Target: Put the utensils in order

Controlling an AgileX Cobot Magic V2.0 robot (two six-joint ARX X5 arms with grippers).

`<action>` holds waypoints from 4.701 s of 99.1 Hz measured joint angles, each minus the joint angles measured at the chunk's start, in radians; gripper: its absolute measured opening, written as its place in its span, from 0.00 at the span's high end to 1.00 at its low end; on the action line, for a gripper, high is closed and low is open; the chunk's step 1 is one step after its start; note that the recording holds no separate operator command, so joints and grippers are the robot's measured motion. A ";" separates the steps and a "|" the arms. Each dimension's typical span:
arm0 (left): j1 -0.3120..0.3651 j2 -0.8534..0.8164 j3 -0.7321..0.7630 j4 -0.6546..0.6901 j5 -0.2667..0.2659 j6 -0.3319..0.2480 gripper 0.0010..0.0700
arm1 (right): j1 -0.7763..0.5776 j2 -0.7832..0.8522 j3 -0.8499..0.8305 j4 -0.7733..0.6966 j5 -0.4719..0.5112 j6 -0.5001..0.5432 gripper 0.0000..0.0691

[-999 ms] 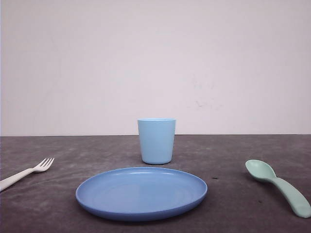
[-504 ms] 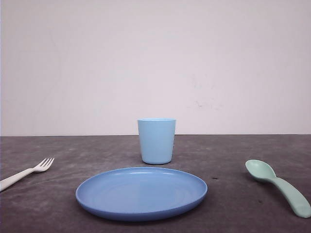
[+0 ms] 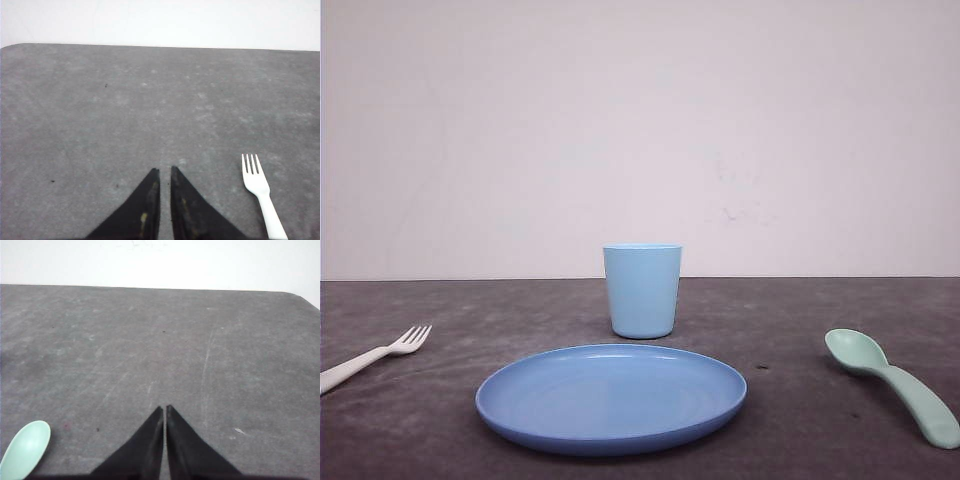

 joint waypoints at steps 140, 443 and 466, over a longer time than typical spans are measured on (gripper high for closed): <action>0.000 0.000 0.000 0.000 0.000 0.000 1.00 | 0.000 0.000 0.000 -0.001 -0.006 0.000 0.99; -0.171 0.997 0.846 -0.513 0.158 -0.107 0.27 | 0.010 0.889 0.839 -0.642 -0.062 0.059 0.02; -0.277 1.212 0.846 -0.457 0.092 -0.124 0.27 | 0.010 0.889 0.839 -0.645 -0.062 0.059 0.02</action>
